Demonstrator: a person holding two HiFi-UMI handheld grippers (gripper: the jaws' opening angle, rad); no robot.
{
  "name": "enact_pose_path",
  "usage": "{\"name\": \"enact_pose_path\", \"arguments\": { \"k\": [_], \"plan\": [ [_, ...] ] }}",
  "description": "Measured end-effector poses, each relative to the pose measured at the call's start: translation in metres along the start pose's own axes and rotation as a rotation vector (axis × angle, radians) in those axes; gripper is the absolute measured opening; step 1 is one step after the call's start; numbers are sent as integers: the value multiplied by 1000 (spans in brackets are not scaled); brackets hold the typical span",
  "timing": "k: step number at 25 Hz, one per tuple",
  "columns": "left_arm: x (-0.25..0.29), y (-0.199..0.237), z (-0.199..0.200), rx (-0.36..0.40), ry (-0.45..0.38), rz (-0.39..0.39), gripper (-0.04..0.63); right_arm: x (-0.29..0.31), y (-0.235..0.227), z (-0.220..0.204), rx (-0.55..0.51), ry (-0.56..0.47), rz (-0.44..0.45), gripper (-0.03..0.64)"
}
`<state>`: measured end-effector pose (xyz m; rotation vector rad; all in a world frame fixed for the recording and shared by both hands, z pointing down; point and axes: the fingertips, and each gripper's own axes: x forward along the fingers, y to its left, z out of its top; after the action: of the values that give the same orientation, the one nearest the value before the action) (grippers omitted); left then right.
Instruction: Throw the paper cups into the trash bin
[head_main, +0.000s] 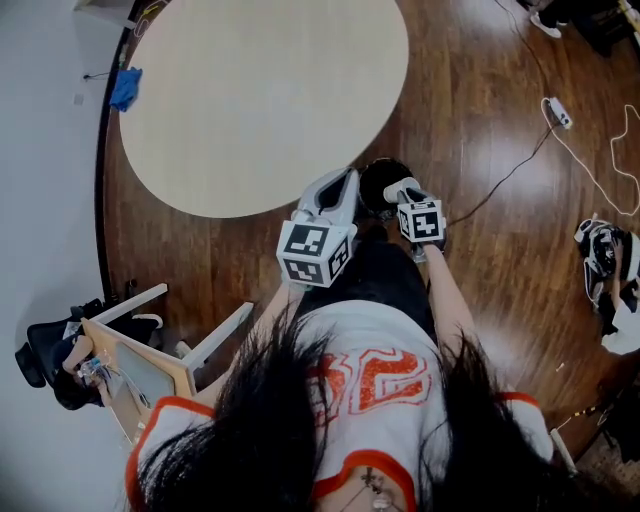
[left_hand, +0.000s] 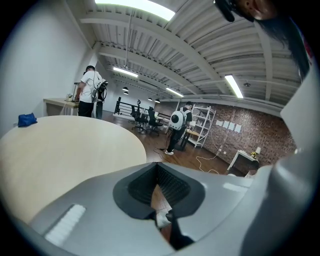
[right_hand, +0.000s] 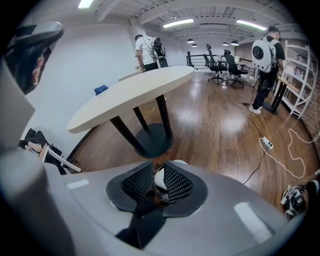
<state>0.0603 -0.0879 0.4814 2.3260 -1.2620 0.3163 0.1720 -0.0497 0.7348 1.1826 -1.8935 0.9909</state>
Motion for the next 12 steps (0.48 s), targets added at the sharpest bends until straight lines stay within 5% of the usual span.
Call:
{"name": "enact_pose_path", "arguments": {
  "k": [12],
  "plan": [
    [-8,15,2,-9,-13,20,0,-12,-1,16,96,-67,1,72]
  ]
}}
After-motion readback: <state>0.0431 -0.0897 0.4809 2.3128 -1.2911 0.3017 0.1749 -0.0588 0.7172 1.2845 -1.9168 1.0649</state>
